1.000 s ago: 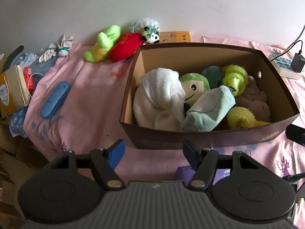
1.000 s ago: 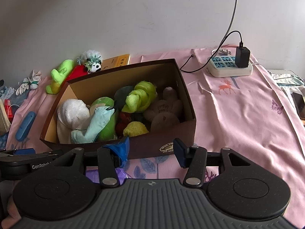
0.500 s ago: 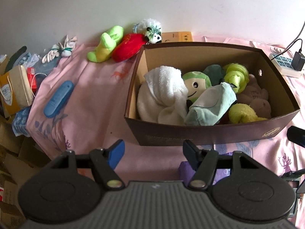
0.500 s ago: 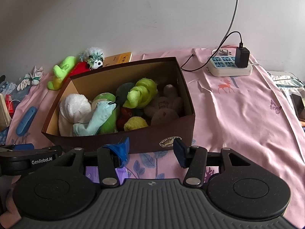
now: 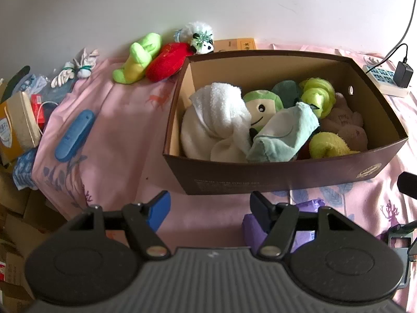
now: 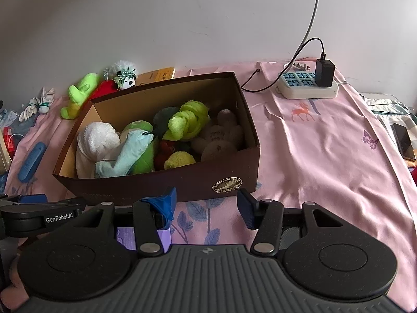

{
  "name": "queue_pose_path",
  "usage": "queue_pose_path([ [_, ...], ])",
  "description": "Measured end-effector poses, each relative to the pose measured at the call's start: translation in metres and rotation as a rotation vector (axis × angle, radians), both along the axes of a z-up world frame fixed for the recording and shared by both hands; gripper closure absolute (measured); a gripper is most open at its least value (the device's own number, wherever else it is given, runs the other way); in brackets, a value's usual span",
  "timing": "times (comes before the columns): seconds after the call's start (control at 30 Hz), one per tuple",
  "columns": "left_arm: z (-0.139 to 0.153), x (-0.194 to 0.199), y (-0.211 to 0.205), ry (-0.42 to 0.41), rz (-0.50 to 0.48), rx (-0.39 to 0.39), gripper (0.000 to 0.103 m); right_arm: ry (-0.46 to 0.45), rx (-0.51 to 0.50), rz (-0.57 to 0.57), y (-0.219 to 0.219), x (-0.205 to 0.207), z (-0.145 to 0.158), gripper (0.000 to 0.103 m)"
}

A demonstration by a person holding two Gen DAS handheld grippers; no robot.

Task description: Organize soft objects

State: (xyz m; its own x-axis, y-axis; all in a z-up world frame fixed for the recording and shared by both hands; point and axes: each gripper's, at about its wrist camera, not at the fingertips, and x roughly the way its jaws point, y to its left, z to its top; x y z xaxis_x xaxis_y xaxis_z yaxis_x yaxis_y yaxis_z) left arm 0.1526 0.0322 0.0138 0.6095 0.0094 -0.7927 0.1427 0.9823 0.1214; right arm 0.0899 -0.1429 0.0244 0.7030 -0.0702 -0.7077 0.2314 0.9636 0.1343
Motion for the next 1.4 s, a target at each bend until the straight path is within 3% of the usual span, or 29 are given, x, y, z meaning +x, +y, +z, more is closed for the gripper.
queue_pose_path([
  [0.4,0.008,0.007,0.011,-0.042,0.027,0.017,0.036,-0.003,-0.027,0.003,0.002,0.008,0.004,0.067],
  [0.73,0.041,0.014,0.022,-0.164,0.009,0.039,0.036,-0.004,-0.046,-0.029,-0.001,0.017,0.011,0.066],
  [1.4,0.026,0.009,0.000,-0.096,-0.029,-0.051,0.034,-0.015,-0.067,-0.063,-0.009,0.025,0.015,0.065],
])
